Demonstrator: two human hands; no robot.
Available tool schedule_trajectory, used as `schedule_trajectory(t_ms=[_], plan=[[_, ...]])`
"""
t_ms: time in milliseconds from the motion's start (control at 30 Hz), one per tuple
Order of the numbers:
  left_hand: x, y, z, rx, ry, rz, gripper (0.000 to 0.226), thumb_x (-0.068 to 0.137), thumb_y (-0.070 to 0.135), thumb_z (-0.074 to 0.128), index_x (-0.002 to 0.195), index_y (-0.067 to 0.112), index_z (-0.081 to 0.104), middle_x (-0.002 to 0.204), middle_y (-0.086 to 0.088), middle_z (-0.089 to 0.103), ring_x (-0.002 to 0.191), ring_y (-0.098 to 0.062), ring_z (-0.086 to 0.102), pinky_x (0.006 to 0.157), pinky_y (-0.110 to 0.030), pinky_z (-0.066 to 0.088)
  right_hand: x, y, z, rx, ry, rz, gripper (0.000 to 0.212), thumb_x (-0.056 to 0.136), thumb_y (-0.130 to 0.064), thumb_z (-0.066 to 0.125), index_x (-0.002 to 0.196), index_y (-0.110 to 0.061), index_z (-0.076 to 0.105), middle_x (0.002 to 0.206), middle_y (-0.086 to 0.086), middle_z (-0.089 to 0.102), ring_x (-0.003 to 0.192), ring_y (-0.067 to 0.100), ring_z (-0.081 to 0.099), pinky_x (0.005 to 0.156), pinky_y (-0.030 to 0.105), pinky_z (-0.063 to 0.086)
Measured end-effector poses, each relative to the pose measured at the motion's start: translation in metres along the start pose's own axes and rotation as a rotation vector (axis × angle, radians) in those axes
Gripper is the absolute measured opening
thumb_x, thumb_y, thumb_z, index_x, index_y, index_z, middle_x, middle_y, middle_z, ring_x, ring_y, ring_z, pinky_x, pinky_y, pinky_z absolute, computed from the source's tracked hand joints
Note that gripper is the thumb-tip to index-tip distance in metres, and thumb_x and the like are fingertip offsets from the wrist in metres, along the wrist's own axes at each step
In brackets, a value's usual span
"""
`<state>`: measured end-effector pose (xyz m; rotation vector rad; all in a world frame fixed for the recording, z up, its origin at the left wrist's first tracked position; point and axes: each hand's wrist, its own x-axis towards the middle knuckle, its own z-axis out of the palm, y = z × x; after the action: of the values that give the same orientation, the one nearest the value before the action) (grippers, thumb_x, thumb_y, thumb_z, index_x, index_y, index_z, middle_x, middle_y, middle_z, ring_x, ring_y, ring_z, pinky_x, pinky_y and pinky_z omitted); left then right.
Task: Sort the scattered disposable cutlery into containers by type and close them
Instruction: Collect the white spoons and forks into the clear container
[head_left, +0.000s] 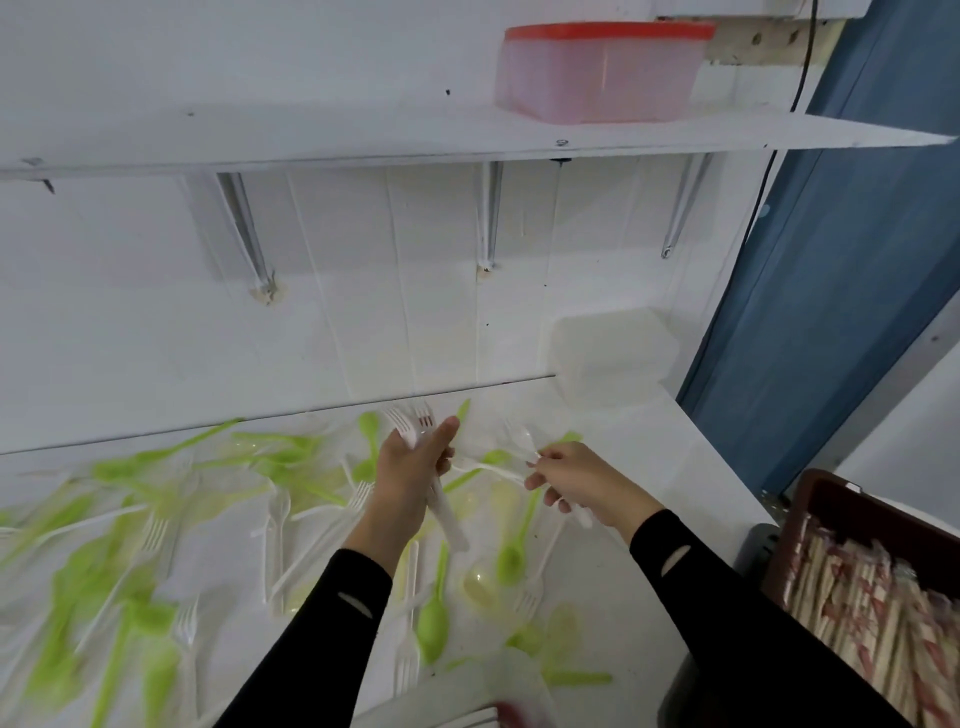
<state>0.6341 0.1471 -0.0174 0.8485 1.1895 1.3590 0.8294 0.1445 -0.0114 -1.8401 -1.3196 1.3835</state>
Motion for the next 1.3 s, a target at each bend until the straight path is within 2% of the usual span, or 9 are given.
schedule_trajectory(t_ms=[100,267,333,533,700,833,933,1100,1300], plan=[[-0.001,-0.002,0.004,-0.317,0.123,-0.18,0.012,0.097,0.015,0.059,0.092,0.005,0.057,0.082,-0.006,0.066,0.064,-0.014,0.062,0.054,-0.019,0.053,-0.02,-0.013,0.011,0.246,-0.088,-0.004,0.022,0.099,-0.016,0.041,0.102,-0.01,0.062,0.075,0.002,0.063,0.051,0.014,0.046,0.046,0.023,0.033],[0.012,0.001,-0.009,-0.482,0.038,-0.328,0.027,0.095,0.034,0.061,0.082,0.012,0.052,0.068,0.004,0.039,0.042,-0.004,0.03,0.037,-0.013,0.031,-0.032,-0.013,0.02,0.269,-0.183,-0.078,0.024,0.097,-0.016,0.042,0.102,-0.012,0.065,0.07,0.0,0.053,0.051,0.013,0.039,0.047,0.023,0.027],[0.012,0.001,-0.012,-0.447,-0.051,-0.327,0.031,0.092,0.042,0.061,0.089,0.012,0.055,0.068,0.004,0.036,0.045,-0.004,0.028,0.04,-0.013,0.032,-0.033,-0.012,0.022,0.257,-0.226,-0.051,0.024,0.096,-0.016,0.042,0.102,-0.011,0.064,0.065,-0.001,0.051,0.05,0.013,0.036,0.049,0.024,0.025],[0.006,-0.009,-0.005,-0.17,-0.017,-0.256,0.02,0.098,0.018,0.058,0.095,0.0,0.065,0.065,0.001,0.047,0.05,-0.007,0.039,0.047,-0.016,0.037,-0.036,-0.006,0.025,0.11,-0.324,-0.074,0.029,0.099,-0.021,0.043,0.107,-0.009,0.068,0.07,0.002,0.062,0.055,0.017,0.049,0.049,0.026,0.038],[0.004,-0.007,-0.001,-0.315,-0.068,-0.329,0.018,0.1,0.019,0.053,0.098,0.003,0.06,0.095,-0.011,0.066,0.084,-0.022,0.064,0.076,-0.032,0.056,-0.03,0.002,0.031,0.03,-0.152,-0.212,0.023,0.1,-0.025,0.05,0.105,-0.017,0.071,0.079,-0.001,0.057,0.055,0.011,0.04,0.05,0.023,0.036],[0.004,-0.003,0.0,-0.446,-0.089,-0.349,0.024,0.096,0.025,0.057,0.103,0.002,0.058,0.105,-0.014,0.068,0.099,-0.028,0.068,0.077,-0.039,0.06,-0.024,0.006,0.031,-0.083,-0.018,-0.365,0.022,0.099,-0.025,0.054,0.114,-0.03,0.069,0.093,-0.004,0.057,0.06,0.008,0.046,0.063,0.022,0.04],[0.005,-0.003,0.0,-0.402,-0.105,-0.325,0.026,0.093,0.027,0.062,0.102,0.003,0.06,0.094,-0.008,0.068,0.086,-0.019,0.07,0.072,-0.03,0.059,-0.022,0.008,0.032,-0.126,-0.03,-0.381,0.028,0.098,-0.028,0.056,0.122,-0.02,0.069,0.104,-0.009,0.061,0.061,-0.004,0.051,0.065,0.012,0.038],[0.007,-0.003,-0.003,-0.496,0.065,-0.384,0.019,0.091,0.022,0.067,0.08,0.009,0.06,0.065,0.0,0.057,0.064,-0.011,0.06,0.061,-0.022,0.058,-0.024,0.006,0.034,-0.059,-0.061,-0.396,0.027,0.099,-0.032,0.055,0.121,-0.023,0.069,0.109,-0.01,0.064,0.08,0.004,0.064,0.077,0.022,0.05],[0.002,0.0,0.003,-0.459,-0.013,-0.399,0.011,0.099,0.009,0.054,0.095,-0.001,0.056,0.088,-0.015,0.066,0.068,-0.023,0.071,0.066,-0.036,0.062,-0.024,0.005,0.03,0.0,0.046,-0.411,0.029,0.101,-0.032,0.05,0.119,-0.021,0.069,0.086,-0.014,0.063,0.076,0.001,0.057,0.073,0.012,0.042]])
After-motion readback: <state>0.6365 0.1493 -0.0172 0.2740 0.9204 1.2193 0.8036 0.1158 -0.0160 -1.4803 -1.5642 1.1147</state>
